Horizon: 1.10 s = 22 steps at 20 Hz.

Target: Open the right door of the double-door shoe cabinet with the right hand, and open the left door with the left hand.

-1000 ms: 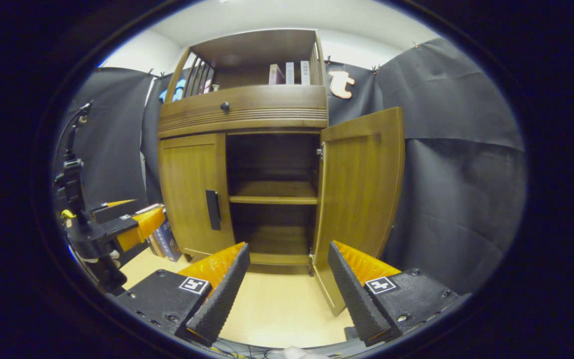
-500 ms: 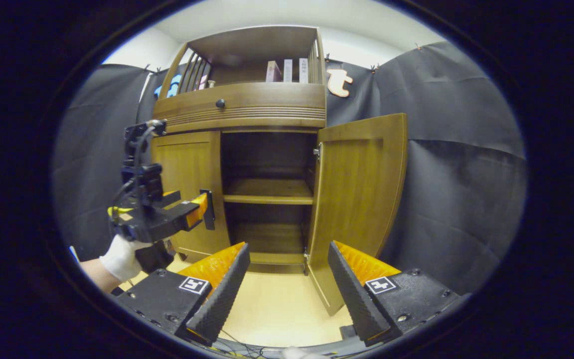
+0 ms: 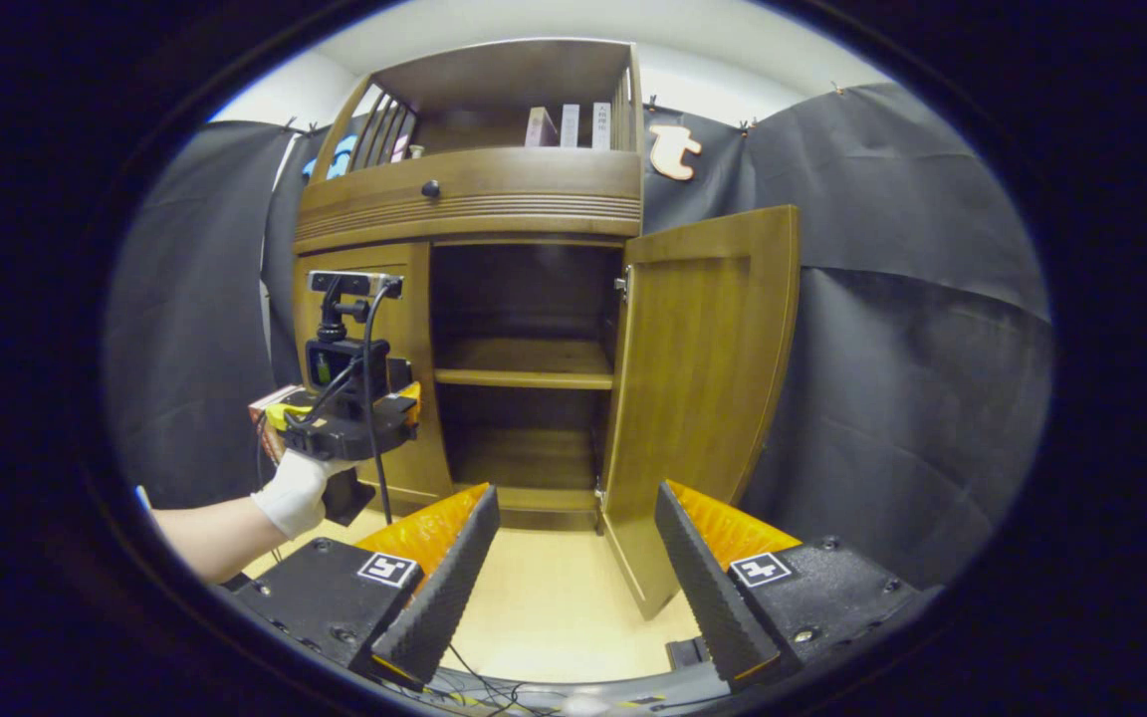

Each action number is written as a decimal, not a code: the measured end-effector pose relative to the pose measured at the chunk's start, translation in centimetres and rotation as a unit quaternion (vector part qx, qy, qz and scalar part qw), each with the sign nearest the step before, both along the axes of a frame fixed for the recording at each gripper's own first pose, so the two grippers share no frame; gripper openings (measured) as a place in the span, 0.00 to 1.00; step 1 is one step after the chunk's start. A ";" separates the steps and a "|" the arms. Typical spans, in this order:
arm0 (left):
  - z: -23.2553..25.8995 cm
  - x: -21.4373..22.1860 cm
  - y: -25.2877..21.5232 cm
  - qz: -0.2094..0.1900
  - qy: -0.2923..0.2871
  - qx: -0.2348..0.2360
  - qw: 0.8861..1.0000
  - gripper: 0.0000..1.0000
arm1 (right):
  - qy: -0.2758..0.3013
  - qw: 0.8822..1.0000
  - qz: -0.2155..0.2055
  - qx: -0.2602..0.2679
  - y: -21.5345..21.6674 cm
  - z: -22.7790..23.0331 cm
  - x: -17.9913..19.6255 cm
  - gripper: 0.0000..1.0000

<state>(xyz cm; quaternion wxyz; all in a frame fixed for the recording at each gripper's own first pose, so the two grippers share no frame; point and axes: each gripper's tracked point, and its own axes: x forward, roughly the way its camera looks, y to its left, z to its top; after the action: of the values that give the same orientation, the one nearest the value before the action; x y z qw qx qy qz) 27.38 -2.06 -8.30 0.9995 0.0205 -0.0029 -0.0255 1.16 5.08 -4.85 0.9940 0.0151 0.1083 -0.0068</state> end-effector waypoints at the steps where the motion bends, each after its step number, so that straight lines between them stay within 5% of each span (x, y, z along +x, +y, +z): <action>1: -0.3 0.4 -0.5 -0.013 0.004 -0.005 1.000 0.55 | 0.000 1.000 -0.001 0.002 0.1 0.0 -0.1 1.00; 3: -0.4 0.5 -0.7 -0.015 0.010 -0.011 1.000 0.34 | -0.001 1.000 -0.001 0.004 0.0 0.1 -0.3 0.99; 6: -0.5 0.1 -0.8 -0.022 0.022 -0.035 0.999 0.29 | -0.003 1.000 -0.004 0.000 -0.1 0.1 -0.4 1.00; 22: -1.3 -11.3 3.0 -0.055 0.013 -0.019 0.998 0.29 | -0.003 1.000 0.013 0.008 0.5 -0.1 -0.9 1.00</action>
<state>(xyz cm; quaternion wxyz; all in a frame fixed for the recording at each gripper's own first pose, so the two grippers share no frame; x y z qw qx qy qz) 16.05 0.98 -9.56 0.9967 0.0007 0.0086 -0.0810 0.23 5.57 -4.96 0.9941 0.0212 0.1060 0.0070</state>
